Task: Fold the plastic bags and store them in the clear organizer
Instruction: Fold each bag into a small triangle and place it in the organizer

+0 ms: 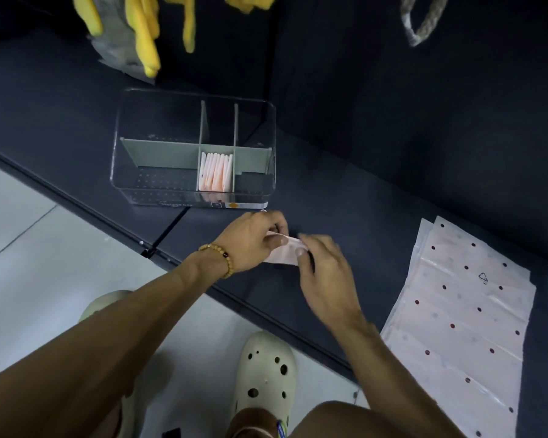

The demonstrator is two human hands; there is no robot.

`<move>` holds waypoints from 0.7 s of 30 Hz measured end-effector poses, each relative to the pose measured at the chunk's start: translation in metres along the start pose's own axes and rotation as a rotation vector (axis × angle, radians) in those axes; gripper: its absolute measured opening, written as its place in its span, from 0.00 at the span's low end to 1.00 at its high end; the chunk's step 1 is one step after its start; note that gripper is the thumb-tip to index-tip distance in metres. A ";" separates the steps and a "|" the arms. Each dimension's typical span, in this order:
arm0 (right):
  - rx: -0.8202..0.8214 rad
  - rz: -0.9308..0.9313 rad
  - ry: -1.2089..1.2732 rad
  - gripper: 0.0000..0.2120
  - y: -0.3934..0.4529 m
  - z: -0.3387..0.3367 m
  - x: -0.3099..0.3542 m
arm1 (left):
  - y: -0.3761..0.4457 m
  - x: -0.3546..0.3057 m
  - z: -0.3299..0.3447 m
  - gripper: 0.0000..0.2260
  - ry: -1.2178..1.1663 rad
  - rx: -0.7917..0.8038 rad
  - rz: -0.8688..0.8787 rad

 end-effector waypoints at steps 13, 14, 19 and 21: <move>-0.151 0.223 0.380 0.08 0.075 -0.006 0.047 | -0.005 0.078 -0.074 0.05 -0.173 -0.603 -0.441; -0.169 0.272 0.481 0.07 0.075 -0.002 0.045 | -0.003 0.087 -0.074 0.10 -0.105 -0.590 -0.494; -0.179 0.353 0.728 0.03 0.087 0.015 0.053 | 0.013 0.104 -0.071 0.24 0.112 -0.518 -0.577; -0.187 0.354 0.744 0.04 0.096 0.020 0.058 | 0.017 0.105 -0.072 0.24 0.140 -0.537 -0.560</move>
Point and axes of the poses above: each hand's wrist, its own y-axis towards the middle knuckle, its own z-axis out of the palm, x = y × z, the point moved 5 cm from there along y, towards the middle knuckle, and after that the axes turned 10 degrees about y, right-handed, at the moved point
